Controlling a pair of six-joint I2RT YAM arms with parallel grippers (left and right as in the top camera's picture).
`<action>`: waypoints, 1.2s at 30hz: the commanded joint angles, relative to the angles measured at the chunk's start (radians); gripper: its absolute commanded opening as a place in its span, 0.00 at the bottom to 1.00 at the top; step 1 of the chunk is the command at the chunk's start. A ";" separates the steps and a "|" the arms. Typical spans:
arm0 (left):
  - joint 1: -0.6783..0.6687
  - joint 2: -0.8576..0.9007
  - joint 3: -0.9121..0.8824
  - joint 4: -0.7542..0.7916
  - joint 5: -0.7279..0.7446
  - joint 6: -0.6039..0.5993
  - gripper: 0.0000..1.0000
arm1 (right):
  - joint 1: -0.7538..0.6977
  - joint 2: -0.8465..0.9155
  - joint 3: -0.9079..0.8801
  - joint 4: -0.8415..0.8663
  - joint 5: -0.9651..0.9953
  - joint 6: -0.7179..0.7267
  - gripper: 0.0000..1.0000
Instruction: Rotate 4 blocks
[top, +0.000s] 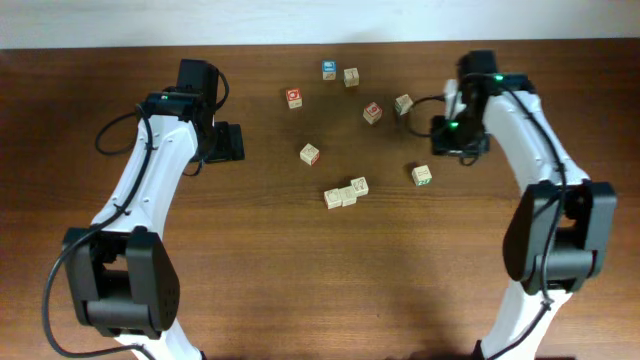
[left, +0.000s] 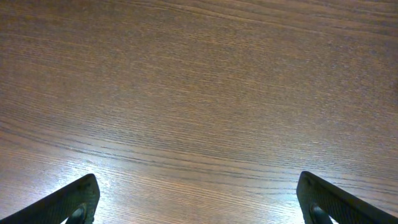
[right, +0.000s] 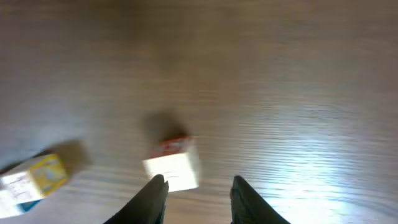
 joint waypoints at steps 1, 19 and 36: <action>0.000 0.009 0.015 0.001 -0.007 0.016 1.00 | -0.053 -0.001 -0.090 0.060 0.004 -0.042 0.35; 0.000 0.009 0.015 -0.002 -0.006 0.016 1.00 | 0.232 0.000 -0.296 0.311 -0.166 -0.095 0.35; 0.000 0.009 0.015 -0.002 -0.006 0.016 1.00 | 0.408 0.106 -0.093 0.319 0.043 0.203 0.23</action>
